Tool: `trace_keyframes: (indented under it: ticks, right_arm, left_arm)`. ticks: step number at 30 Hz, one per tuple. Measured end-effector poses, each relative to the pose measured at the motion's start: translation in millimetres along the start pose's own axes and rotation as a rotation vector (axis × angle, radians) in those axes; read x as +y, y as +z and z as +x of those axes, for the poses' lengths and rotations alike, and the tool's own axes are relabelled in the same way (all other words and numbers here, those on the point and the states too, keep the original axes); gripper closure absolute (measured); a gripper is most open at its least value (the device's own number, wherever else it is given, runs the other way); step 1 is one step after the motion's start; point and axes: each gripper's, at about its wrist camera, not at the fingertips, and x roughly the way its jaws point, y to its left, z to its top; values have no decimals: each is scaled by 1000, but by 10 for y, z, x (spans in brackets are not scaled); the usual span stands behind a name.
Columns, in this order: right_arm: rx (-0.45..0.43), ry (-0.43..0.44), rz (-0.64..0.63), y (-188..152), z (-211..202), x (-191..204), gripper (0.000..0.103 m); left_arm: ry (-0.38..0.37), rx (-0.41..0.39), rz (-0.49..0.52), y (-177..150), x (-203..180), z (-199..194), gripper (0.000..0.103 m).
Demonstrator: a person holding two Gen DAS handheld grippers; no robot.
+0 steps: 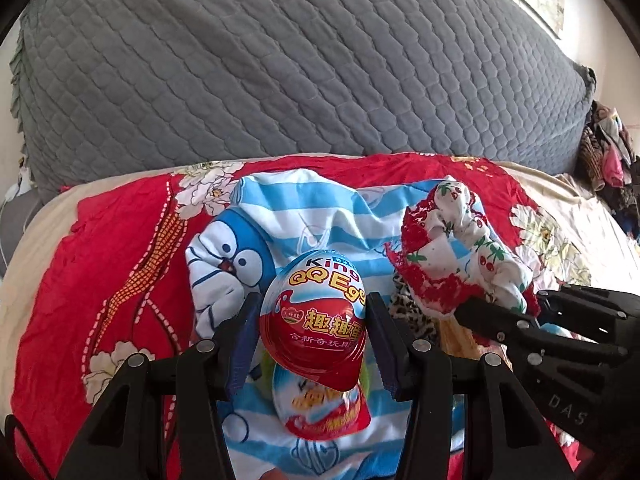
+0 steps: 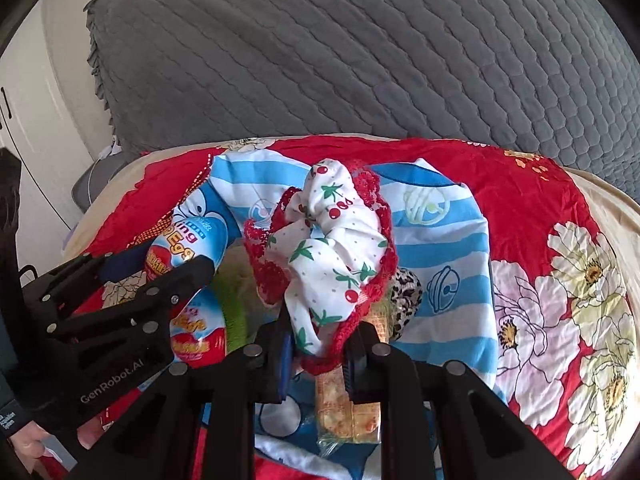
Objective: Organize objects
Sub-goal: 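Lower the red egg and the scrunchie onto the shirt in the tray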
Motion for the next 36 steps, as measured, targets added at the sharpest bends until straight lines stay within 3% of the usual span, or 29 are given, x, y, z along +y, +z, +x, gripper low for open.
trace_keyframes:
  ticks: [15,28,36]
  right_arm:
    - [5,-21,-21,51,87,15,80]
    - [7,-38,-12,47,91,1,59]
    - [5,-43,-9,29,39,-32,51]
  left_arm:
    - [17,-4,36,29,-96,73,49]
    - [27,-4,24,49,-51,47,48]
    - [29,-6,27,48,-45,1,43]
